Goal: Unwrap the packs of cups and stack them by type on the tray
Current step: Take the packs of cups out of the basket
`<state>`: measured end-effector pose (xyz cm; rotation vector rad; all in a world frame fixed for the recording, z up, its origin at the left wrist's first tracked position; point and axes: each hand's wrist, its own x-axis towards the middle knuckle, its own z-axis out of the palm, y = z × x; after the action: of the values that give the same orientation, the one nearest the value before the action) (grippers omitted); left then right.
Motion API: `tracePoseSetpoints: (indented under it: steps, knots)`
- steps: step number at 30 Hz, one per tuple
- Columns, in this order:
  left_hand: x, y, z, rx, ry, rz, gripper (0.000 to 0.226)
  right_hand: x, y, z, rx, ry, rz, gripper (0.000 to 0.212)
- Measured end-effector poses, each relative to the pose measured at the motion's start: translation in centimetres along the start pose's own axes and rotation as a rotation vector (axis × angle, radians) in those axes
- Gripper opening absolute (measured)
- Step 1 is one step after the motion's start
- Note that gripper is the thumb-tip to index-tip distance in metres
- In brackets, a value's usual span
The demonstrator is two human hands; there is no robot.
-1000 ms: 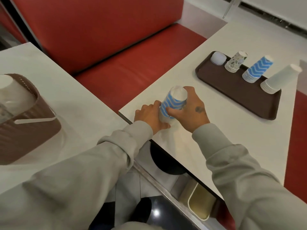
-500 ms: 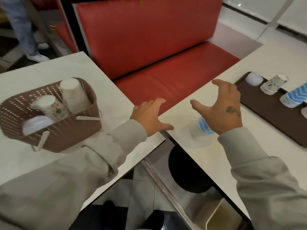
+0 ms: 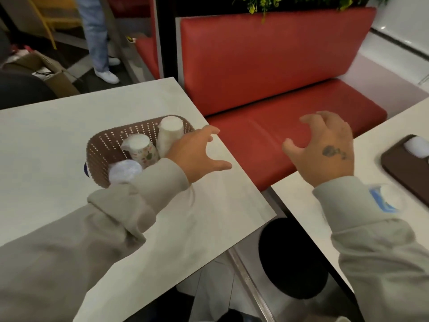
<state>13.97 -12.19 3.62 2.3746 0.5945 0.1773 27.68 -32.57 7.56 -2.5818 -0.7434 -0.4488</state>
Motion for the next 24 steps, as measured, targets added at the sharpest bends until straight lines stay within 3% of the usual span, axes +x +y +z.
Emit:
tracePoseSetpoints:
  steps: [5, 14, 24]
  knots:
    - [0.3, -2.3, -2.1, -0.051, 0.035, -0.015, 0.084, -0.3, -4.5, 3.2, 0.125, -0.154, 0.025, 0.047]
    - [0.6, -7.2, -6.6, -0.027, 0.102, -0.102, 0.078, 0.7, -14.5, 7.9, 0.389, -0.402, -0.108, 0.048]
    - [3.3, -11.2, -6.0, -0.125, -0.053, -0.235, 0.072, 2.0, -19.0, 13.0, 0.313, -0.675, -0.067, 0.07]
